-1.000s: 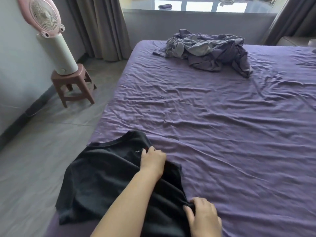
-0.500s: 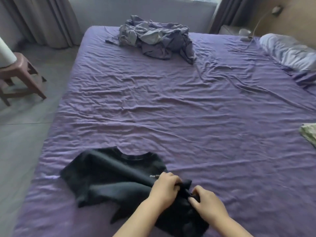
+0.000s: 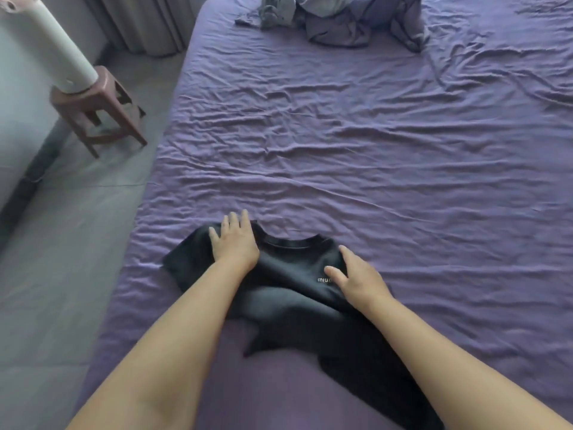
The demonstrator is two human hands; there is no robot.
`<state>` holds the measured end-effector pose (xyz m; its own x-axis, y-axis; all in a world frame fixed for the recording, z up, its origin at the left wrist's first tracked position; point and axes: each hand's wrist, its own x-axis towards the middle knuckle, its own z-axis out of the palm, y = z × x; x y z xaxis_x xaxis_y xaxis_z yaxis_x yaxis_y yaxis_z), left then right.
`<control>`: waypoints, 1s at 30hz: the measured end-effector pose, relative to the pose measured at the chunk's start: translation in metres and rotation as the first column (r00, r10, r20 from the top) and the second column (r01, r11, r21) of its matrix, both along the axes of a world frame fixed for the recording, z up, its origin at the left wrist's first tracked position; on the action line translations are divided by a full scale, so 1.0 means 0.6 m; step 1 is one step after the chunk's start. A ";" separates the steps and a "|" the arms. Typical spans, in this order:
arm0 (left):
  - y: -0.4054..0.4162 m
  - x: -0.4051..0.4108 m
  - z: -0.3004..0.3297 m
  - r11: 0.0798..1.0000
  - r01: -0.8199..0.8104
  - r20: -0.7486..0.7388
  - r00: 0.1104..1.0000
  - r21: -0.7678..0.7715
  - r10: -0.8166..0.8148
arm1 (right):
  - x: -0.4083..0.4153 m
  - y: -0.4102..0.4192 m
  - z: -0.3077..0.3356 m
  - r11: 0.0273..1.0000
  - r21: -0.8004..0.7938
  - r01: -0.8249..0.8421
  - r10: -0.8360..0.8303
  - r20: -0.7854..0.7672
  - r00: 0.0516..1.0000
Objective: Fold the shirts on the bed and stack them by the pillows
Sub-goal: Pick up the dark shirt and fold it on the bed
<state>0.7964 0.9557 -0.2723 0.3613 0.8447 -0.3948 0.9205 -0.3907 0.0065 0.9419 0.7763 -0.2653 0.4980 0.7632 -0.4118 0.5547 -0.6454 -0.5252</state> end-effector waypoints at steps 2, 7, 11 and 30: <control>0.011 -0.016 0.007 0.996 -0.091 -0.028 0.996 -0.011 0.090 | -0.009 0.013 0.001 0.998 -0.051 0.038 -0.041 -0.070 0.997; 0.016 -0.048 0.049 0.968 -0.214 0.064 0.972 -0.132 0.224 | 0.001 0.006 0.043 0.943 0.002 0.332 -0.285 -0.511 0.811; -0.012 -0.062 0.119 0.983 -0.175 0.142 0.976 0.054 0.166 | 0.029 -0.028 0.104 0.901 0.176 0.396 -0.171 -0.694 0.699; -0.470 0.039 0.794 0.949 -0.310 0.901 0.426 0.060 0.082 | 0.124 -0.333 0.743 0.722 0.663 0.198 0.163 -0.441 0.882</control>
